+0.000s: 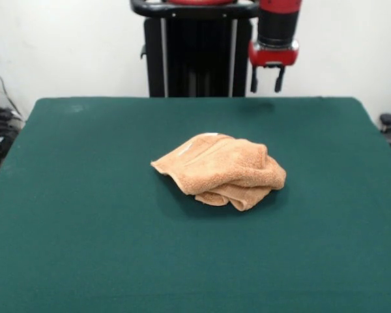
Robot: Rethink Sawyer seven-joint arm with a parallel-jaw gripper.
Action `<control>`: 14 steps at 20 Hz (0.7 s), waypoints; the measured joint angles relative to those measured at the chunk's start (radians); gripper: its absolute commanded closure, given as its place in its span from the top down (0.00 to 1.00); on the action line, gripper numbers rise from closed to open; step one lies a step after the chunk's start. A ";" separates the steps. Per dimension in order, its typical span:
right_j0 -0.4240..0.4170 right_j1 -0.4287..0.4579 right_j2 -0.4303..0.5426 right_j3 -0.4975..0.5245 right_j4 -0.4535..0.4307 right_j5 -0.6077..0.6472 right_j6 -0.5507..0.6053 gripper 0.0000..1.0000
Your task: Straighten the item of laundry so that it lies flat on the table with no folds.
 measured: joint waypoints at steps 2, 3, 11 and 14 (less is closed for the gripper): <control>0.000 -0.003 0.000 0.005 0.000 0.000 0.000 1.00; -0.001 -0.006 0.000 0.005 0.001 0.002 0.000 1.00; -0.002 -0.009 0.000 -0.017 0.000 0.069 0.000 1.00; -0.002 -0.009 0.000 -0.043 0.000 0.116 0.000 1.00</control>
